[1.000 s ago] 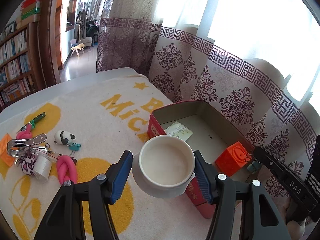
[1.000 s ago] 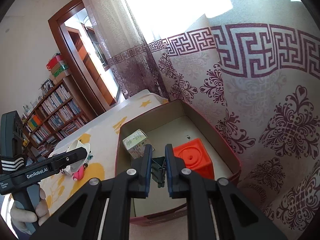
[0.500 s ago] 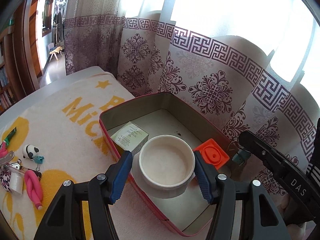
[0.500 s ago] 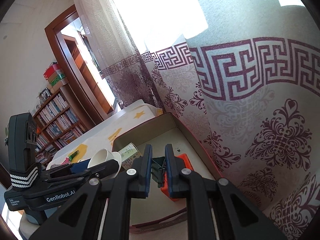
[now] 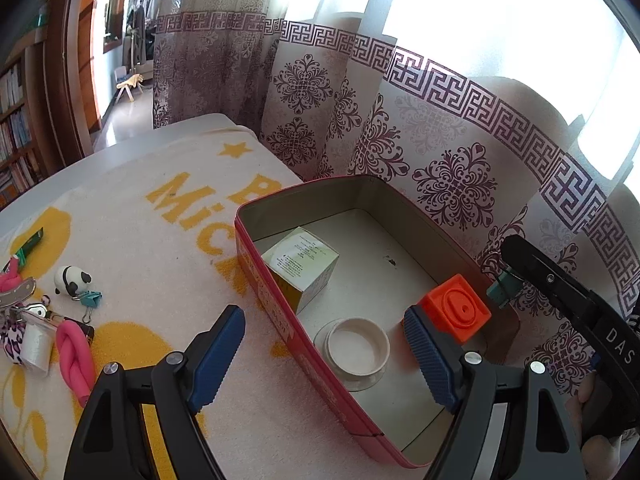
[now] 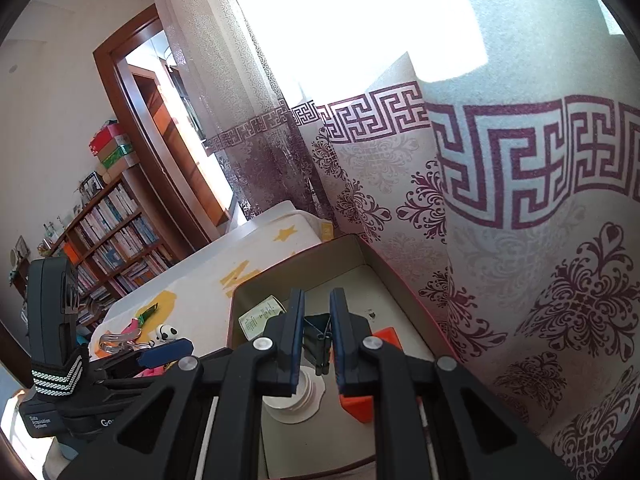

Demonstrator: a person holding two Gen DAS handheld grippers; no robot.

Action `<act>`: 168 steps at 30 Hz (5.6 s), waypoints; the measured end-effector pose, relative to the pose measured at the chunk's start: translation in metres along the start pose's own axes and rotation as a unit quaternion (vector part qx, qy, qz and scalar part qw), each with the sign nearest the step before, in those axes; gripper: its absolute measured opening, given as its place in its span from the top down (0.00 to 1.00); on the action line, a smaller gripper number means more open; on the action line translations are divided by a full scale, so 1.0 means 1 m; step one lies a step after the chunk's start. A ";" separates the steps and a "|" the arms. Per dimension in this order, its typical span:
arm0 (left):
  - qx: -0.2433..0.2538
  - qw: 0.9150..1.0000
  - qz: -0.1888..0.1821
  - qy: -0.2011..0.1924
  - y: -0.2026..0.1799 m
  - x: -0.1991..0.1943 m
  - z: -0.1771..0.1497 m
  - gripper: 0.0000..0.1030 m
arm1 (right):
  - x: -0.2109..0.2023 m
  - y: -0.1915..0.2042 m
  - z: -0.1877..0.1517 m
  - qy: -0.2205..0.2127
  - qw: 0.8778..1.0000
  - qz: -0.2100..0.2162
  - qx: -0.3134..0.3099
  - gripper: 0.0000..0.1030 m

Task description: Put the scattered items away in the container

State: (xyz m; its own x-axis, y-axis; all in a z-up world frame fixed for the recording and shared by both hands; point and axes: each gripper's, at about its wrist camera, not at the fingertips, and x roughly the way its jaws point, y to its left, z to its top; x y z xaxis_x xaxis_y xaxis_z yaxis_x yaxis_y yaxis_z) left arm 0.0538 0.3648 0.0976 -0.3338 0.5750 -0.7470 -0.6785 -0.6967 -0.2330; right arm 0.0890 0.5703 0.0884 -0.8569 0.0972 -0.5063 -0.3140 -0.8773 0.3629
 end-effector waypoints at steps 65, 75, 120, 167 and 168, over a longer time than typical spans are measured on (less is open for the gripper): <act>-0.204 0.971 0.126 -0.026 0.205 -0.082 -0.075 0.19 | 0.066 0.141 -0.034 0.069 0.990 0.068 -0.104 0.38; -0.243 0.957 0.153 -0.038 0.247 -0.102 -0.096 0.19 | 0.093 0.176 -0.061 0.120 0.980 0.096 -0.129 0.38; -0.197 0.939 0.280 -0.032 0.295 -0.037 -0.046 0.19 | 0.150 0.214 -0.107 0.204 0.959 0.142 -0.133 0.31; -0.322 0.915 0.231 -0.075 0.337 -0.119 -0.131 0.18 | 0.162 0.209 -0.121 0.218 0.958 0.126 -0.137 0.31; -0.327 0.914 0.228 -0.071 0.338 -0.118 -0.133 0.18 | 0.162 0.208 -0.121 0.218 0.958 0.126 -0.137 0.31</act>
State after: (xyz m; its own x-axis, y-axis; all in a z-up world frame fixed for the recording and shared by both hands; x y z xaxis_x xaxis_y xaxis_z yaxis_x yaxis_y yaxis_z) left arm -0.0490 0.0042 0.0241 -0.5970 0.1783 -0.7822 0.0729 -0.9589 -0.2742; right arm -0.0654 0.3467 -0.0123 -0.6208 -0.2878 -0.7293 0.0512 -0.9431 0.3286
